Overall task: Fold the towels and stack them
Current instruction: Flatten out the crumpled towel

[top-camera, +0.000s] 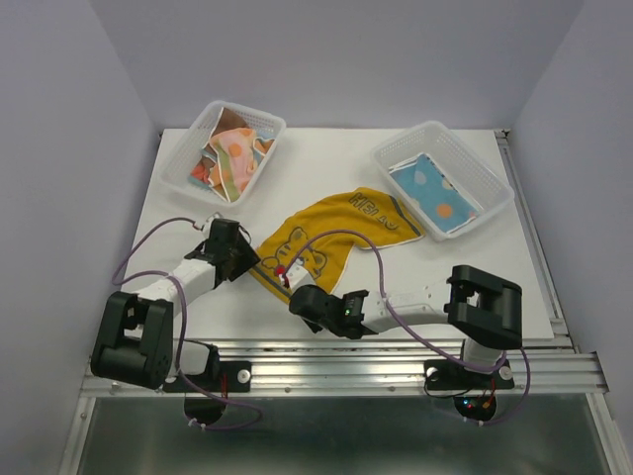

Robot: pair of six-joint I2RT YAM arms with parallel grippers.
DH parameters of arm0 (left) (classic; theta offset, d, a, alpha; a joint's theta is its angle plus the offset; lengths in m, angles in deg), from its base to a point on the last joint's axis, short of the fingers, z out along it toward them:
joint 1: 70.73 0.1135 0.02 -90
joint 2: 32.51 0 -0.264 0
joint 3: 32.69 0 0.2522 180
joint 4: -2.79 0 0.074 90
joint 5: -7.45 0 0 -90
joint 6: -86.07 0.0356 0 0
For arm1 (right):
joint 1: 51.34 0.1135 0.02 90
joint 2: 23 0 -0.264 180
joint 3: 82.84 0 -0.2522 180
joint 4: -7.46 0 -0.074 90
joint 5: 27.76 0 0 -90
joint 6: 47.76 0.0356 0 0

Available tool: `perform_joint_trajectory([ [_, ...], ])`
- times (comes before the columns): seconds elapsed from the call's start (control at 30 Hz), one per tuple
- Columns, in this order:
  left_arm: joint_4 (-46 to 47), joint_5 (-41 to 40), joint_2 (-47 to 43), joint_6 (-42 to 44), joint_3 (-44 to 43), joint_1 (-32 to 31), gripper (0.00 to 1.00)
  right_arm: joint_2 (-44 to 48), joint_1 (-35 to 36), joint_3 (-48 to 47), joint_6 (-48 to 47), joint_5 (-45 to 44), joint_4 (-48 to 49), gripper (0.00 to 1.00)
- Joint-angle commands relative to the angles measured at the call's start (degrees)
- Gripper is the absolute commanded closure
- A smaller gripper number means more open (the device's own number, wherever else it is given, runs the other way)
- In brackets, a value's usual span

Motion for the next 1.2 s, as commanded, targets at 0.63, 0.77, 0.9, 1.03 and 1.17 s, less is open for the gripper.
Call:
perform_joint_trajectory([
  [0.63, -2.51, -0.62, -0.85, 1.19, -0.62, -0.59, 1.0, 8.09, -0.25, 3.34, 0.29, -4.76, 4.64, 0.99],
  [0.77, -4.0, 0.79, -14.18, -0.56, -1.75, -3.92, 1.0, 12.83, -0.25, 2.12, -1.46, -11.95, 2.02, 0.99],
  [0.9, -5.76, -0.17, -24.13, -3.28, -5.78, -6.21, 1.0, 19.23, -0.34, 0.45, -3.92, -19.16, -0.63, 0.99],
  [1.03, -6.73, -0.09, -28.99, -4.61, -11.94, -7.35, 1.0, 27.24, -0.34, -2.62, -7.17, -27.25, -3.35, 0.99],
  [1.17, -7.08, 0.87, -30.14, -4.35, -22.2, -9.2, 1.0, 36.45, -0.34, -6.58, -16.98, -28.07, -1.61, 0.99],
])
